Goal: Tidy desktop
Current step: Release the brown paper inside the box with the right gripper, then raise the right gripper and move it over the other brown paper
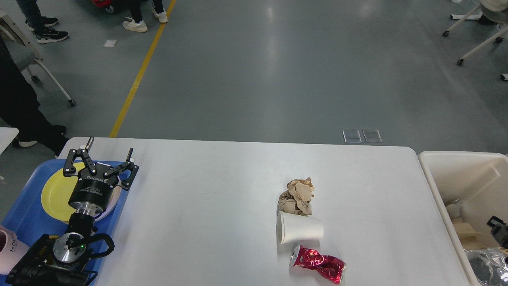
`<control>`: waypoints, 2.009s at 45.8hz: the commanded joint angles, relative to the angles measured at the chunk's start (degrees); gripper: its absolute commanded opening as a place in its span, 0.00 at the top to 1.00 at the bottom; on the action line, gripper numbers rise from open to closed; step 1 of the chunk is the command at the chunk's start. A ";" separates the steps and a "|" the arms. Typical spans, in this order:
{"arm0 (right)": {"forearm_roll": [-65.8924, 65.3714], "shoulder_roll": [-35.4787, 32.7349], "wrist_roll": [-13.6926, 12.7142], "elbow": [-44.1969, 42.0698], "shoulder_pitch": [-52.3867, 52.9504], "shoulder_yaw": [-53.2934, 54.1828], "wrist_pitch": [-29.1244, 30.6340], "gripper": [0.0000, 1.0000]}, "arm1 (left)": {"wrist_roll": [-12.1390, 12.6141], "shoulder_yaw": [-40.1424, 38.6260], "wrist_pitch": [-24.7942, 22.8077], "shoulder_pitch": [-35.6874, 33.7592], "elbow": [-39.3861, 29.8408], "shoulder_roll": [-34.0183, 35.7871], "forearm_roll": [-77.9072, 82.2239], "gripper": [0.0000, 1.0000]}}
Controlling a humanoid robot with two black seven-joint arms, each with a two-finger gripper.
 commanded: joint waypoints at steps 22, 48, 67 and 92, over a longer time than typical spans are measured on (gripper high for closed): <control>0.00 4.36 0.08 -2.54 -5.12 1.25 -3.54 0.00 | 0.01 0.00 0.00 0.00 0.00 -0.02 0.00 0.03; 0.00 4.18 0.08 -1.66 -3.02 1.34 -3.45 0.00 | 0.01 0.00 0.00 0.00 0.00 -0.02 0.00 0.03; -7.63 -2.49 -0.36 25.56 24.12 0.11 3.13 0.00 | 0.09 0.00 0.00 0.00 0.00 -0.02 0.00 0.03; -11.16 4.53 -1.23 69.77 88.63 -11.49 40.32 0.00 | 0.01 0.00 0.00 0.00 0.00 -0.02 0.00 0.03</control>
